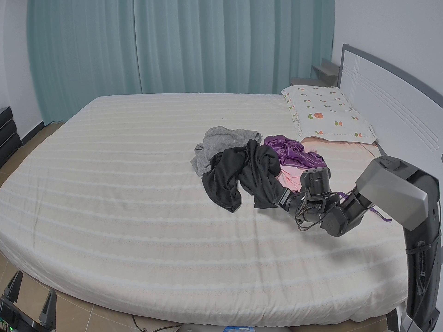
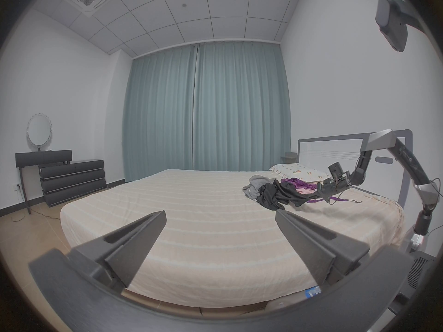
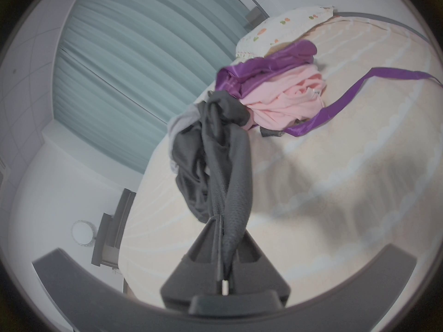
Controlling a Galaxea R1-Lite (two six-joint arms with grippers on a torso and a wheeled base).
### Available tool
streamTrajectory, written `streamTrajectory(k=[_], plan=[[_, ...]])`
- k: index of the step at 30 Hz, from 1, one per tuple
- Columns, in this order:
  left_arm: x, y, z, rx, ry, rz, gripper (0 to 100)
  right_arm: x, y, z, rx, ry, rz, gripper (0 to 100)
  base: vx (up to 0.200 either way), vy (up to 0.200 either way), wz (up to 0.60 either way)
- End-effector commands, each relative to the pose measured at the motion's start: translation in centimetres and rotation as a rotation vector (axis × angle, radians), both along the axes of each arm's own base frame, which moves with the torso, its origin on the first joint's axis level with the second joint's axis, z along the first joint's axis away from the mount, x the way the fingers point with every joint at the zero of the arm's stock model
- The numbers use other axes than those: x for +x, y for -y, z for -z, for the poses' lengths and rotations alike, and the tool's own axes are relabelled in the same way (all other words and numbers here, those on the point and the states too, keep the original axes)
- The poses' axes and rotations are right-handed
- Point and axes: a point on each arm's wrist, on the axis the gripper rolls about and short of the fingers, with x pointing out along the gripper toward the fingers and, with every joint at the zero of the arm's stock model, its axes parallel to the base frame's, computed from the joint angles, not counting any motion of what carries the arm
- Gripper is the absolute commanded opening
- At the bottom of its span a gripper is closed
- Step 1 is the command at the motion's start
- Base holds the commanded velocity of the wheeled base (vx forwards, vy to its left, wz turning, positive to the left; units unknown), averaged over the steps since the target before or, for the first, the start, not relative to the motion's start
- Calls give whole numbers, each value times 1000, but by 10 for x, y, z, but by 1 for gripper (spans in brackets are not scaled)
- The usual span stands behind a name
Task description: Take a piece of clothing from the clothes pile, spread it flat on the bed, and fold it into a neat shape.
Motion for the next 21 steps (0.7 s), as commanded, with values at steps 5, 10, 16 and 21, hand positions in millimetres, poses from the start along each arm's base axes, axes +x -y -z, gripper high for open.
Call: streamTrajectory(k=[5,10,16,21], plan=[[1,0,5,1,-9,1,100,-81,12,-85,90,192,-51,0,0,0,0],[1,0,5,6,-7,1,100,-107,21,-112,112,247,-53,0,0,0,0],[1,0,5,5,-15,9,100,-136,32,-148,139,332,-46,0,0,0,0],[1,0,5,6,-4,6,100,-160,34,-172,166,397,-57,0,0,0,0]])
